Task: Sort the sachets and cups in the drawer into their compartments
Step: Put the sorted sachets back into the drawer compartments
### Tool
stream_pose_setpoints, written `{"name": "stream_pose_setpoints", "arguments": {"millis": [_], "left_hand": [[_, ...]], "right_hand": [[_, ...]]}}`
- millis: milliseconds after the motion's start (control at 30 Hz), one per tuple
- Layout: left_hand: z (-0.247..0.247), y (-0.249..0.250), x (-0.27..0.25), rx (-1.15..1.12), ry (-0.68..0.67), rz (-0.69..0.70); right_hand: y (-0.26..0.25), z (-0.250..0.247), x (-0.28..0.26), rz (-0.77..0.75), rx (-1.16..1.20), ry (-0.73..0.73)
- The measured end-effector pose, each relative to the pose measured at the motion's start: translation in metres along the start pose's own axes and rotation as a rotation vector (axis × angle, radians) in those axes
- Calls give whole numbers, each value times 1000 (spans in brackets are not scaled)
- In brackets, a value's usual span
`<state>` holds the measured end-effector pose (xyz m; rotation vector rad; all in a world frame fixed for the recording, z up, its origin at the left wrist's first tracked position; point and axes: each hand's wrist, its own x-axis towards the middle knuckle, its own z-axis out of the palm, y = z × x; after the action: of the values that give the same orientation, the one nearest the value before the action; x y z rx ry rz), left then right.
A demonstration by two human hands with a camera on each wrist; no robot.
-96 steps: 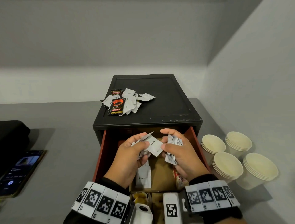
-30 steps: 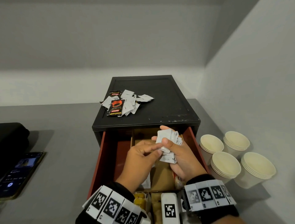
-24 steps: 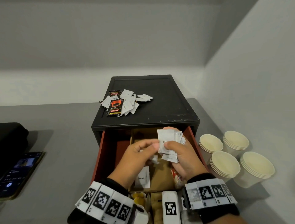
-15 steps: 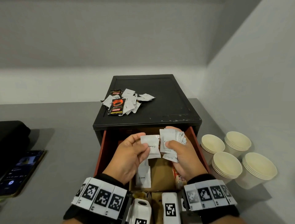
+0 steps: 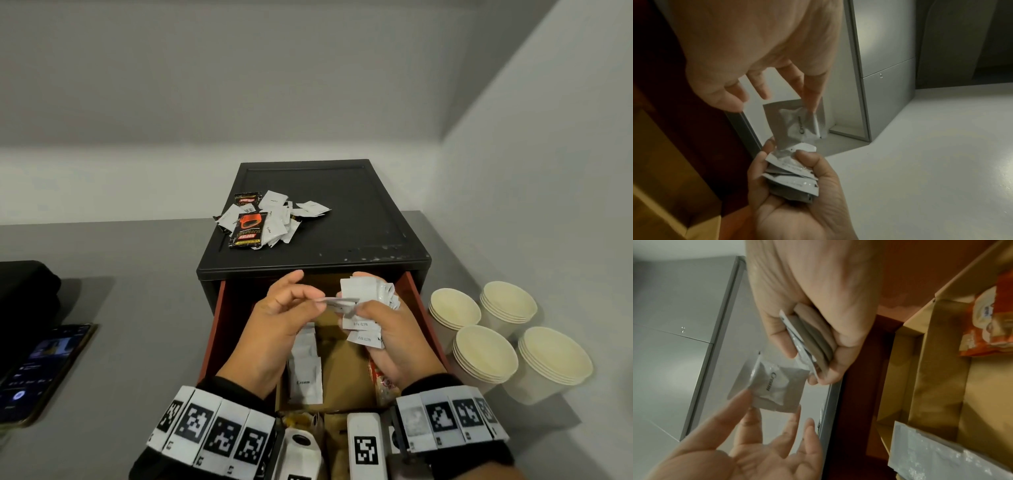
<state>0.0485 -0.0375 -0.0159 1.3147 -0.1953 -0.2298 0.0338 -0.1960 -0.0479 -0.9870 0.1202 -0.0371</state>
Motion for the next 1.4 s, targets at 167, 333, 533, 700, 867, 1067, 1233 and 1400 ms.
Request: {"name": "stream_pose_setpoints", "arguments": {"millis": [167,333,533,700,867,1067,1233,1400], "left_hand": [[0,-7,-2,33,-80,-9],[1,-10,-3,53,-78,-72],[2,-10,-2,296,-94,-98],[9,-7,-4,563,-128,-107],[16,-2,-14,-19,-97,-440],[6,-10,-11,-69,-72,-602],[-8,-10,-8,-21,-91,-738],[-10,-11,0,76,-82,-801]], "right_hand": [[-4,1,-2,39,100,-21],[-4,1,-3,51,129,-58],[0,4,-4,34,30,-212],[0,10,-8,-59,-475,-89],[2,26,-10,-103,-821,21],[14,41,-11,275,-943,-144],[5,45,-14,479,-643,-238],[7,39,-8,481,-707,-206]]}}
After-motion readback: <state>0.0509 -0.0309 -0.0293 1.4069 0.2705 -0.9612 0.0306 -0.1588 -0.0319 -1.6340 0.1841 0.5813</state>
